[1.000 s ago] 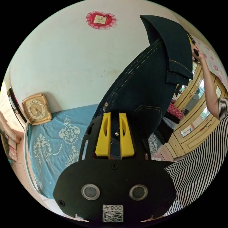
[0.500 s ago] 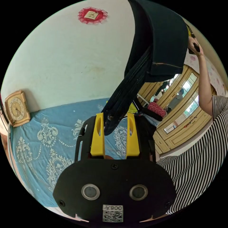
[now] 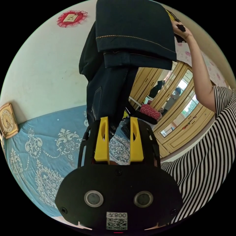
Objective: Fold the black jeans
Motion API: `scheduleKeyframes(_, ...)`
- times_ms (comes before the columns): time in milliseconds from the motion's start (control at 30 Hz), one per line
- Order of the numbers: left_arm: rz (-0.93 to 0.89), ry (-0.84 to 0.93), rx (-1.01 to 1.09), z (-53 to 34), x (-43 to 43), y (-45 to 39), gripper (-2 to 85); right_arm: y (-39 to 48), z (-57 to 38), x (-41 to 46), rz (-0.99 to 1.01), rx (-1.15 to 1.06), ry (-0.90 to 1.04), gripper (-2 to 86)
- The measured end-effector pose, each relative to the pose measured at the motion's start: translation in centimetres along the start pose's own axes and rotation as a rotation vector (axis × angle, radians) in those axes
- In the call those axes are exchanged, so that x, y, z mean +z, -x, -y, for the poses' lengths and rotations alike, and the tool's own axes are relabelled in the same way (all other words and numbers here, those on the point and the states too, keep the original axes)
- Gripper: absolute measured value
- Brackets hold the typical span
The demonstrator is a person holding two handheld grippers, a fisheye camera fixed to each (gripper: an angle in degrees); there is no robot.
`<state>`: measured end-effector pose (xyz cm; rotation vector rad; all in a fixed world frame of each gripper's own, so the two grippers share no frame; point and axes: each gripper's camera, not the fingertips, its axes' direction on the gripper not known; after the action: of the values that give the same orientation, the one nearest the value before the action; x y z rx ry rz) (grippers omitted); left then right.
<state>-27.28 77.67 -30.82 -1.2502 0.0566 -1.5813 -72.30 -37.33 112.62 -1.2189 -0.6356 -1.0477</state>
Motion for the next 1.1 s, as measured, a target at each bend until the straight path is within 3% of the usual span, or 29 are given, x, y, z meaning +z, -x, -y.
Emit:
scheduleKeyframes(333, 0.11, -0.141, -0.045, -4.9, -3.7, -4.7, 11.2, 1.4, -0.5, 1.1, 0.049, 0.039, 0.015, 1.2)
scheduleKeyframes(767, 0.259, 0.011, -0.135, -6.6, 3.2, -5.5, 4.4, 8.6, -3.8, 3.9, 0.113, 0.032, 0.06, 1.2)
scheduleKeyframes(1100, 0.231, 0.039, -0.205, -6.8, 7.0, -7.1, 5.1, 12.9, -6.8, 5.2, 0.097, 0.081, 0.047, 1.3)
